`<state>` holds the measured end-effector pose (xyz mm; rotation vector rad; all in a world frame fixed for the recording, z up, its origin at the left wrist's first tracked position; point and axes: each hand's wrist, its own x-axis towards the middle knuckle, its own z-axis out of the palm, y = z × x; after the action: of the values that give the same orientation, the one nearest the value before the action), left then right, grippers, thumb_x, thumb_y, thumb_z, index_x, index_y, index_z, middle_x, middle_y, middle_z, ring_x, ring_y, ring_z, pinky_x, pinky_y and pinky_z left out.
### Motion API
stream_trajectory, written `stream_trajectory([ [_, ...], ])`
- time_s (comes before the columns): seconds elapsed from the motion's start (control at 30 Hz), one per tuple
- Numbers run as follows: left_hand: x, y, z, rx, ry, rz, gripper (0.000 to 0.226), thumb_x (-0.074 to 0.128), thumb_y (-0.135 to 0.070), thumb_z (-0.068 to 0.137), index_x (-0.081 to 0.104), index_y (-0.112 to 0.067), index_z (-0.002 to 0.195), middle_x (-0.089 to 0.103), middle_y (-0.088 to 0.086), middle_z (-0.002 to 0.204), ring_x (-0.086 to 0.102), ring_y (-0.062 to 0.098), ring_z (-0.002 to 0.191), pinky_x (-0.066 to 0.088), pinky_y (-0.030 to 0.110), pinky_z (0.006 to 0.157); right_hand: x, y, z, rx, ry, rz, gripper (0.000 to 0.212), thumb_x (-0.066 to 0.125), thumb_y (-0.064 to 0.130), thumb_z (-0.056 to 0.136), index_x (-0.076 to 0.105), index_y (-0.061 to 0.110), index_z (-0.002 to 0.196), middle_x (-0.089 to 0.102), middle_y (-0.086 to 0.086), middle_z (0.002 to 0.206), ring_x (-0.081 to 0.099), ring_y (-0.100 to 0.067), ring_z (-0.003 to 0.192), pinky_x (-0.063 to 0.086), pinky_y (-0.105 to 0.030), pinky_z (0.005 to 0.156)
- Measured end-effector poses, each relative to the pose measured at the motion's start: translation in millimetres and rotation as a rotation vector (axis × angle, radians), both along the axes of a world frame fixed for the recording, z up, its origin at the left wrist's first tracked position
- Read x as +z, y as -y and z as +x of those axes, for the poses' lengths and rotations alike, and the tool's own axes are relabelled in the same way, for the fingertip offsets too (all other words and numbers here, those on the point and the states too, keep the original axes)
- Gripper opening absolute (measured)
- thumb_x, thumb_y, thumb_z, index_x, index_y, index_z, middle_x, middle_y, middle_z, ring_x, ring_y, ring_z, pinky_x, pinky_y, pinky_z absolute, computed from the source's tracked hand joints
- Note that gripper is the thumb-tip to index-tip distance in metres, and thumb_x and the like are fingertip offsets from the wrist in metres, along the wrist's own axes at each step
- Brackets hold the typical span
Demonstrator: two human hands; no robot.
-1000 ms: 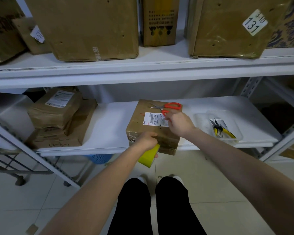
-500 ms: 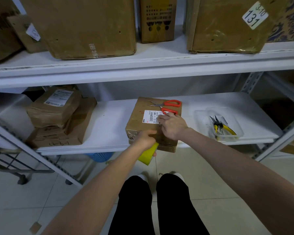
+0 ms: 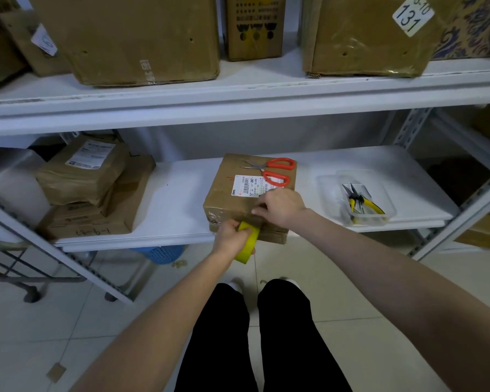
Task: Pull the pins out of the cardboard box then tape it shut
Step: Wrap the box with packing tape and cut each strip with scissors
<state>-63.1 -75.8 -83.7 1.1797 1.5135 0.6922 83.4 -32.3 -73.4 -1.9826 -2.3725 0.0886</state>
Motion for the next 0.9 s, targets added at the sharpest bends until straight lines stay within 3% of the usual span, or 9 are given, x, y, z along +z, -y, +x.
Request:
stream_trajectory([
  [0.1, -9.8, -3.3, -1.6, -0.041, -0.074, -0.004, 0.012, 0.054, -0.010, 0.091, 0.062, -0.007, 0.100, 0.061, 0.012, 0.091, 0.062, 0.012, 0.056, 0.052, 0.020, 0.051, -3.7, 1.1, -9.3, -0.038, 0.064, 0.019, 0.039, 0.054, 0.055, 0.089, 0.068, 0.020, 0.096, 0.066, -0.001, 0.093, 0.062, -0.021, 0.089, 0.047, -0.028, 0.066],
  [0.2, -18.1, -10.0, -0.4, -0.032, -0.108, -0.002, 0.018, 0.057, -0.013, 0.089, 0.063, -0.014, 0.106, 0.060, 0.007, 0.097, 0.059, 0.022, 0.090, 0.046, 0.028, 0.080, -3.7, -0.4, -13.7, -0.039, 0.105, 0.025, 0.041, 0.054, 0.054, 0.089, 0.066, 0.017, 0.099, 0.065, -0.003, 0.096, 0.063, -0.023, 0.091, 0.047, -0.030, 0.067],
  [0.3, -29.9, -13.0, 1.3, 0.028, -0.029, -0.107, 0.030, 0.067, -0.015, 0.084, 0.061, -0.012, 0.113, 0.059, 0.004, 0.106, 0.056, 0.022, 0.106, 0.045, 0.037, 0.100, -3.4, 1.1, -17.0, -0.018, 0.138, 0.030, 0.038, 0.053, 0.047, 0.093, 0.065, 0.012, 0.102, 0.065, -0.007, 0.101, 0.062, -0.026, 0.095, 0.045, -0.031, 0.068],
  [0.37, -46.5, -17.3, 0.4, 0.107, 0.056, -0.153, 0.038, 0.078, -0.023, 0.069, 0.063, -0.015, 0.103, 0.064, 0.009, 0.116, 0.060, 0.026, 0.110, 0.047, 0.046, 0.099, -5.1, 3.3, -20.4, -0.001, 0.170, 0.047, 0.035, 0.051, 0.042, 0.095, 0.064, 0.011, 0.105, 0.064, -0.009, 0.105, 0.062, -0.027, 0.097, 0.042, -0.031, 0.067],
  [0.43, -85.1, -35.9, -0.2, 0.123, 0.083, -0.173, 0.042, 0.075, -0.033, 0.056, 0.062, -0.018, 0.092, 0.064, 0.016, 0.119, 0.062, 0.032, 0.109, 0.049, 0.052, 0.095, -6.7, 4.6, -20.6, 0.015, 0.197, 0.079, 0.034, 0.051, 0.040, 0.096, 0.064, 0.010, 0.105, 0.064, -0.010, 0.105, 0.063, -0.027, 0.097, 0.041, -0.031, 0.066],
  [0.6, -54.1, -28.2, 5.4, 0.059, -0.027, -0.121, 0.026, 0.066, -0.021, 0.087, 0.064, -0.006, 0.108, 0.066, 0.013, 0.112, 0.060, 0.027, 0.103, 0.048, 0.039, 0.097, -5.7, 3.7, -16.6, 0.071, 0.240, 0.146, 0.037, 0.056, 0.047, 0.089, 0.064, 0.012, 0.096, 0.065, -0.007, 0.098, 0.064, -0.025, 0.088, 0.040, -0.029, 0.063],
  [0.73, -57.8, -31.7, 5.0, 0.078, -0.181, -0.058, 0.022, 0.066, -0.029, 0.086, 0.062, -0.009, 0.095, 0.060, 0.004, 0.093, 0.055, 0.021, 0.089, 0.041, 0.026, 0.078, -13.5, 0.9, -11.6, 0.104, 0.212, 0.206, 0.043, 0.055, 0.052, 0.088, 0.064, 0.013, 0.103, 0.064, -0.008, 0.104, 0.062, -0.025, 0.093, 0.042, -0.030, 0.064],
  [0.83, -56.1, -35.5, 6.0, 0.100, -0.230, -0.008, 0.031, 0.071, -0.027, 0.081, 0.062, -0.008, 0.102, 0.062, 0.001, 0.098, 0.058, 0.020, 0.096, 0.043, 0.027, 0.085, -19.0, 1.4, -10.0, 0.114, 0.205, 0.235, 0.044, 0.055, 0.050, 0.089, 0.062, 0.011, 0.107, 0.062, -0.008, 0.110, 0.061, -0.026, 0.099, 0.035, -0.030, 0.064],
  [0.9, -56.1, -38.0, 7.3, 0.078, -0.217, -0.010, 0.024, 0.071, -0.020, 0.080, 0.064, -0.009, 0.101, 0.066, 0.005, 0.102, 0.059, 0.024, 0.100, 0.044, 0.030, 0.091, -21.4, 2.9, -9.8, 0.115, 0.187, 0.255, 0.044, 0.055, 0.050, 0.088, 0.062, 0.011, 0.107, 0.062, -0.008, 0.110, 0.060, -0.027, 0.100, 0.034, -0.030, 0.064],
])
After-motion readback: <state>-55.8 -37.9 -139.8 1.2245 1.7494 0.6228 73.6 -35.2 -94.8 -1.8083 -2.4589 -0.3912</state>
